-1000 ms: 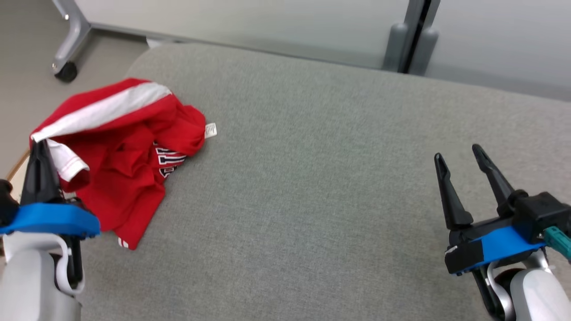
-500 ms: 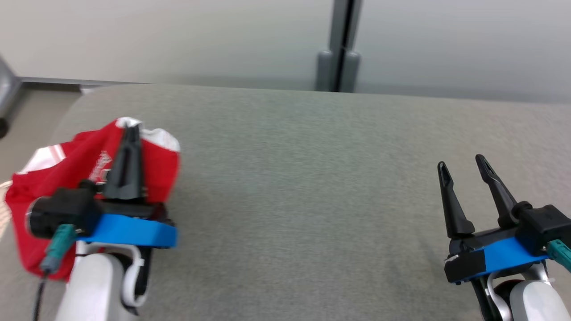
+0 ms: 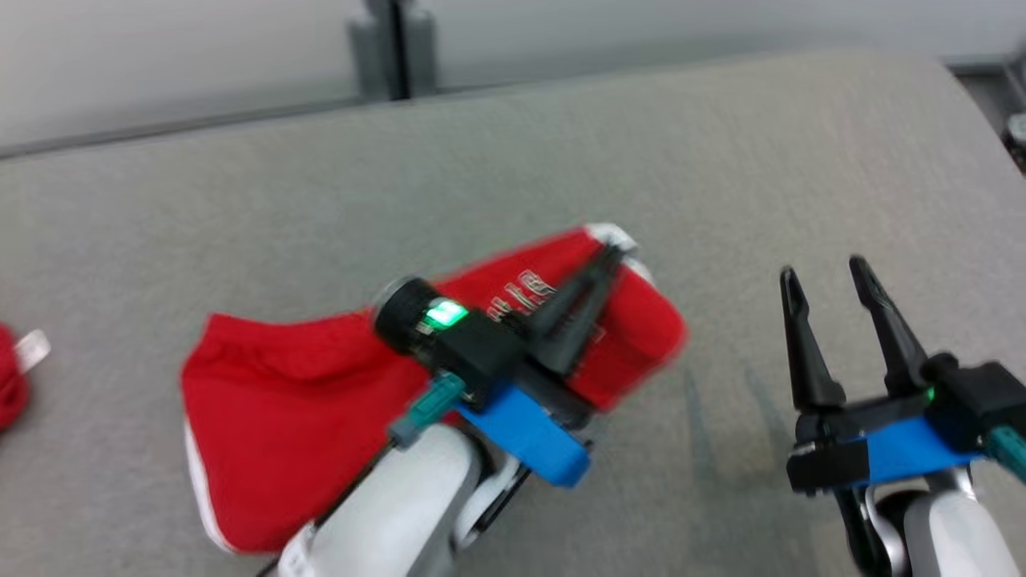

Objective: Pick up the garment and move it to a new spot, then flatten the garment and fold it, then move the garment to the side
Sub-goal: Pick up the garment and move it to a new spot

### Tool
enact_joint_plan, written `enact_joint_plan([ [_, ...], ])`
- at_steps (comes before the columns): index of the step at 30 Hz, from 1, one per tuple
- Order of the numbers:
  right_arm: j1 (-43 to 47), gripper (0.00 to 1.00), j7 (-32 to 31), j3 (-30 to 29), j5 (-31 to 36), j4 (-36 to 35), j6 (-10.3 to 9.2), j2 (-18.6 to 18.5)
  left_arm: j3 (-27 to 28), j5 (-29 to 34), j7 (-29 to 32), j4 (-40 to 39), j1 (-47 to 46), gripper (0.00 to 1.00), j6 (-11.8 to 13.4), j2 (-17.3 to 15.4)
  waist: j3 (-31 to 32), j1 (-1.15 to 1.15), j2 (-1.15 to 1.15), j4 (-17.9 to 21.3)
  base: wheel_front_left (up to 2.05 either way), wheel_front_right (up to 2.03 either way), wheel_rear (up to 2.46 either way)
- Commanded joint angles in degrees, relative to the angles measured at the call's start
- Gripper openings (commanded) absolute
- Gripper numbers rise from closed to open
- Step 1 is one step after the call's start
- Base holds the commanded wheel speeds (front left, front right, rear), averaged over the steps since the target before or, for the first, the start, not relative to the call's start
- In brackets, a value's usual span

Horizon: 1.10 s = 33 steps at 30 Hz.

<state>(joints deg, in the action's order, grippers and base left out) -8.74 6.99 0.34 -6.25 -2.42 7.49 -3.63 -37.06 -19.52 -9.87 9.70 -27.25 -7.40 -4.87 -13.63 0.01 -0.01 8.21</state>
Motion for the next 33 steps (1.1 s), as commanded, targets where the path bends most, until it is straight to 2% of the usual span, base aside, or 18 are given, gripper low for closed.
enact_joint_plan([
  [1, -0.76, 1.0, 0.47, 0.13, -0.63, 0.27, 0.01, 0.16, -1.79, -0.53, -0.4, 0.54, -2.1, 0.0, -0.12, 0.12, -0.93, -0.01, 0.01, 1.22, 0.0, 0.0, 0.0],
  [5, -2.02, 1.0, 1.97, 0.17, -1.34, 1.53, 0.0, 0.49, -7.81, -1.77, -2.05, 2.74, -9.92, 0.0, -0.11, 0.92, -5.37, -0.01, 0.01, 5.08, 0.0, 0.0, 0.0],
  [10, -3.15, 1.0, 3.18, 0.3, -1.69, 2.61, 0.01, 0.69, -8.82, -2.11, -2.28, 6.78, -13.02, 0.0, -0.12, 1.07, -8.25, -0.01, 0.01, 6.83, 0.0, 0.0, 0.0],
  [18, -5.09, 1.0, 4.48, -0.11, -1.93, 4.62, 0.01, 0.73, -13.03, -4.85, -1.22, 16.23, -14.1, 0.0, -0.13, 1.03, -10.63, -0.01, 0.01, 6.41, 0.0, 0.0, 0.0],
  [19, -5.34, 1.0, 4.44, 0.06, -2.21, 4.99, 0.01, 0.74, -13.44, -5.02, -1.5, 16.79, -14.21, 0.19, -0.13, 1.05, -10.56, -0.01, 0.01, 6.11, 0.0, 0.0, 0.0],
  [20, -5.52, 1.0, 4.48, 0.06, -2.16, 5.35, 0.01, 0.72, -14.1, -5.1, -1.89, 17.24, -14.23, 0.45, -0.13, 1.12, -10.3, -0.01, 0.01, 5.72, 0.0, 0.0, 0.0],
  [21, -5.65, 1.0, 4.53, -0.01, -1.83, 6.03, 0.01, 0.7, -14.98, -5.2, -2.62, 17.43, -14.02, 1.0, -0.13, 1.22, -9.52, -0.01, 0.01, 4.76, 0.0, 0.0, 0.0],
  [24, -5.65, 1.0, 4.51, -0.32, -1.31, 6.98, 0.0, 0.71, -15.1, -4.51, -3.97, 16.21, -13.04, 1.0, 0.19, 0.36, -7.62, -0.01, 0.01, 2.91, 0.0, 0.0, 0.0],
  [27, -4.89, 1.0, 3.93, -0.6, -0.7, 7.36, 0.01, 0.72, -13.88, -4.31, -4.65, 14.53, -11.37, 1.0, 1.52, -1.23, -5.34, -0.01, 0.01, 0.77, 0.0, 0.0, 0.0],
  [33, -3.18, 1.0, 2.58, -1.04, 0.01, 7.12, 0.01, 0.7, -7.99, -6.13, -5.27, 12.17, -7.05, 1.0, 5.97, -5.25, -1.29, -0.01, 0.01, -3.26, 0.0, 0.0, 0.0],
])
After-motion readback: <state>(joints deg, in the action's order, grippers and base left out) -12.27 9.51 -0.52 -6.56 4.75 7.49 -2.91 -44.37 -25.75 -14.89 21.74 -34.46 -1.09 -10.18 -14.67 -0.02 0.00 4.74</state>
